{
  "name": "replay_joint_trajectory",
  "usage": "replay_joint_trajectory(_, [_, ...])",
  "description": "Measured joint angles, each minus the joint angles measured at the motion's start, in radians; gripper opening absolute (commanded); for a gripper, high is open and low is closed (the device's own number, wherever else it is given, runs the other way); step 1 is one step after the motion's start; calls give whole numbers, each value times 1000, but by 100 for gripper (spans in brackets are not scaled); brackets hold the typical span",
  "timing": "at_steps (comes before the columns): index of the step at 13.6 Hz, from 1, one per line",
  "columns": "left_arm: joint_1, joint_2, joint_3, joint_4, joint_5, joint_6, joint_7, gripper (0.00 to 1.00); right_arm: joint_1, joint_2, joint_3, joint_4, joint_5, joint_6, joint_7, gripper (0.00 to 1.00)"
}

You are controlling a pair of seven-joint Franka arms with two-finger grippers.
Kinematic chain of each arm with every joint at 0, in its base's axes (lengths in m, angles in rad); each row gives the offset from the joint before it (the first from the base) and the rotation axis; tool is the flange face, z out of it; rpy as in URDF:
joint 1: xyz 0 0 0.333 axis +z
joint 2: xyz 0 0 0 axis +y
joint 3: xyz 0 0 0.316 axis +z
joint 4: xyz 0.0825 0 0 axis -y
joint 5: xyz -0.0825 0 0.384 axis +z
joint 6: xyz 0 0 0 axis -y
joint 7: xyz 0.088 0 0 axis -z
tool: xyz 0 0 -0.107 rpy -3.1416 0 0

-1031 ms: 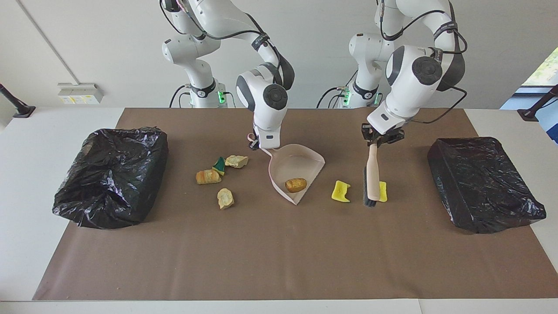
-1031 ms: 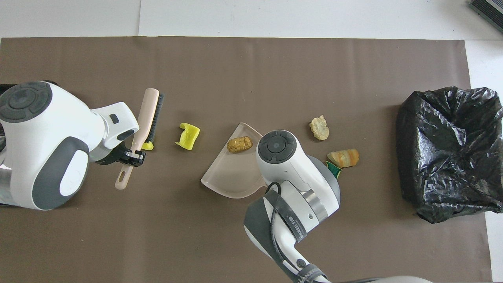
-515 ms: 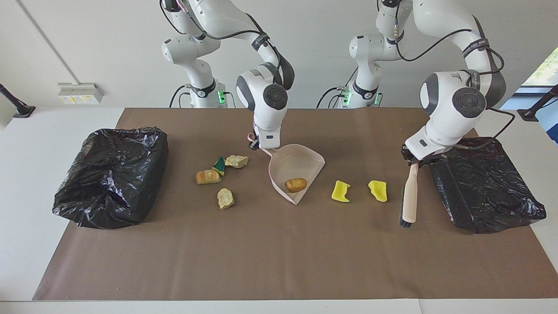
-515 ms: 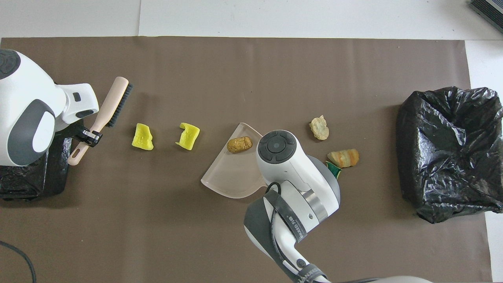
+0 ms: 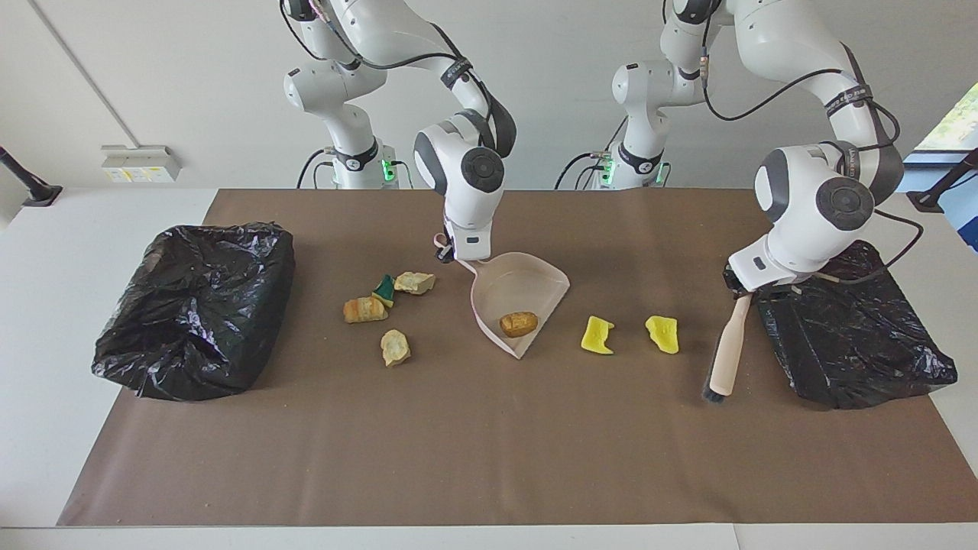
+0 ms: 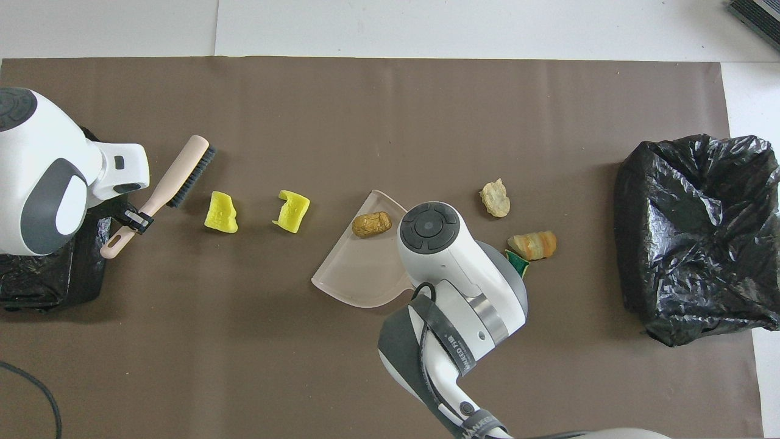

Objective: Sweep and dump trash in bin
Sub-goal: 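Move the brush with the left gripper behind the yellow sponges, then sweep the yellow sponges into the dustpan with the left gripper's brush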

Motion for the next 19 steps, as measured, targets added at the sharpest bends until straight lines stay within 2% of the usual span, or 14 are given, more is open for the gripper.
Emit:
replay_joint_trajectory(3, [-35, -45, -12, -95, -49, 34, 0, 0, 0, 0, 0, 0, 0, 0, 0, 0])
replay_joint_trajectory(10, [-246, -138, -18, -220, -167, 39, -33, 0, 0, 0, 0, -1, 0, 1, 0, 0])
replay_joint_trajectory(15, [-428, -176, -20, -253, -234, 46, -166, 0, 0, -1, 0, -2, 0, 2, 0, 0])
replay_joint_trajectory(19, [-473, -190, -17, -254, -265, 43, -214, 0, 0, -1, 0, -2, 0, 2, 0, 0])
